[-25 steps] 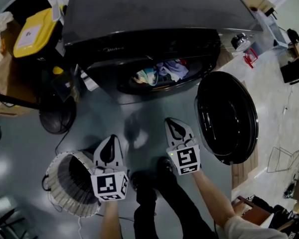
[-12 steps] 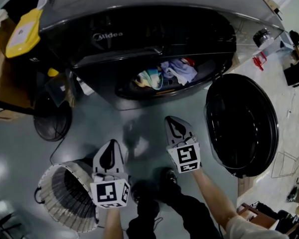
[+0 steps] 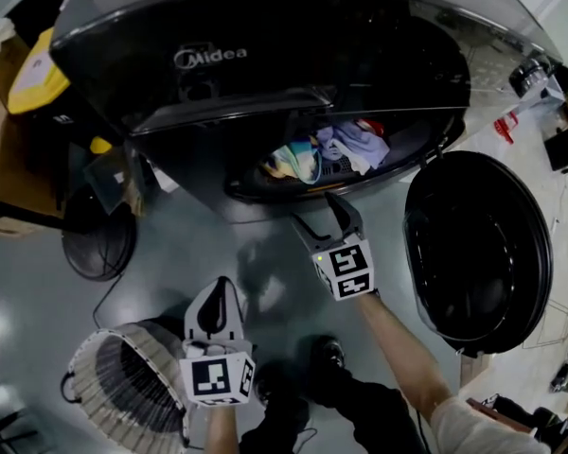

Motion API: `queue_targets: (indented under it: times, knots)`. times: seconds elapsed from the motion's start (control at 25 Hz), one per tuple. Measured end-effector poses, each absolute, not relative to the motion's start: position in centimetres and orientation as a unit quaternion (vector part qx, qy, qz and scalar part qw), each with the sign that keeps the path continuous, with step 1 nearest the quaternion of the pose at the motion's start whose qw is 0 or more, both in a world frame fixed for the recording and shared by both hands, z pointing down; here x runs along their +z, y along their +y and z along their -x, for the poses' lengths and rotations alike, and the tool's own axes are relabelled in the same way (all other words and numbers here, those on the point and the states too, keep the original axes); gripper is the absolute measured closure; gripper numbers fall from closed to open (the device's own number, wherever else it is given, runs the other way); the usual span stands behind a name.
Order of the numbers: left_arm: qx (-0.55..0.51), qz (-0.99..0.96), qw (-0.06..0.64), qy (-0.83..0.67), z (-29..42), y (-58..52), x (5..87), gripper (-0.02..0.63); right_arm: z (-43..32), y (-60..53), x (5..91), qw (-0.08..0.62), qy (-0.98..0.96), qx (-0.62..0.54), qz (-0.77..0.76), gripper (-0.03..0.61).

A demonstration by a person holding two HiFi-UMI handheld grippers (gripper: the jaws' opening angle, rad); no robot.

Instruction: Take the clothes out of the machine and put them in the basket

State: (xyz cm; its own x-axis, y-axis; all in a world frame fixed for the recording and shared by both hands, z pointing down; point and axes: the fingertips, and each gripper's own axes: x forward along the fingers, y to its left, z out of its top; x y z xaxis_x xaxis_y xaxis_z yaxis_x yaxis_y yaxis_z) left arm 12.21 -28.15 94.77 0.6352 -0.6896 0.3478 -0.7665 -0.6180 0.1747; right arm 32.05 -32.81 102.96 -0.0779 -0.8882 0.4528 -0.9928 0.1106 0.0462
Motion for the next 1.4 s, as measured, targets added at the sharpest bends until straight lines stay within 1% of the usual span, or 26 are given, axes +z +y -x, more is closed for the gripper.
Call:
queue_targets:
  times: [0.04,0.12,0.2,0.4,0.68,0.72,0.76,0.84,0.92,1.04,1.4]
  knots:
    - [0.125,-0.890,0.157,-0.408,-12.3,-28.1,94.9,0.595,-32.5,-33.7,103.3,0.182,-0.717,0.141,-0.658,0.221]
    - [0.129,-0.891,0.156,-0.407,-12.5,-28.0,95.3,0.595,-33.6,-35.7,103.7,0.167,-0.707,0.146,-0.672,0.182]
    - [0.132,-0.891,0.153,-0.406,-12.4,-28.1,95.9,0.595,-34.5,-37.7,104.1,0.151,-0.698,0.153,-0.683,0.166]
    - [0.141,-0.888,0.152,-0.410,-11.5,-28.4,97.4,0.595,-34.8,-42.0,106.0,0.149,-0.693,0.169,-0.685,0.156]
    - [0.132,-0.885,0.155,-0.418,-11.4,-29.2,97.9,0.595,-34.7,-45.0,108.3,0.186,-0.675,0.185,-0.689,0.164]
    - [0.131,-0.885,0.157,-0.419,-11.4,-29.3,98.0,0.595,-34.8,-45.1,108.5,0.192,-0.671,0.190,-0.691,0.223]
    - [0.131,-0.884,0.158,-0.420,-11.4,-29.3,98.0,0.595,-34.8,-45.1,108.7,0.198,-0.668,0.191,-0.692,0.346]
    - [0.132,-0.884,0.160,-0.419,-11.5,-29.2,98.1,0.595,-34.6,-45.1,108.8,0.208,-0.669,0.185,-0.689,0.395]
    - [0.134,-0.884,0.160,-0.419,-11.5,-29.0,98.2,0.595,-34.4,-44.9,108.6,0.216,-0.674,0.182,-0.683,0.469]
    - [0.137,-0.882,0.162,-0.421,-11.3,-28.8,97.8,0.595,-33.8,-44.3,107.5,0.224,-0.684,0.168,-0.674,0.502]
    - [0.142,-0.883,0.171,-0.413,-11.5,-26.5,93.0,0.595,-31.4,-39.8,100.4,0.223,-0.709,0.125,-0.657,0.508]
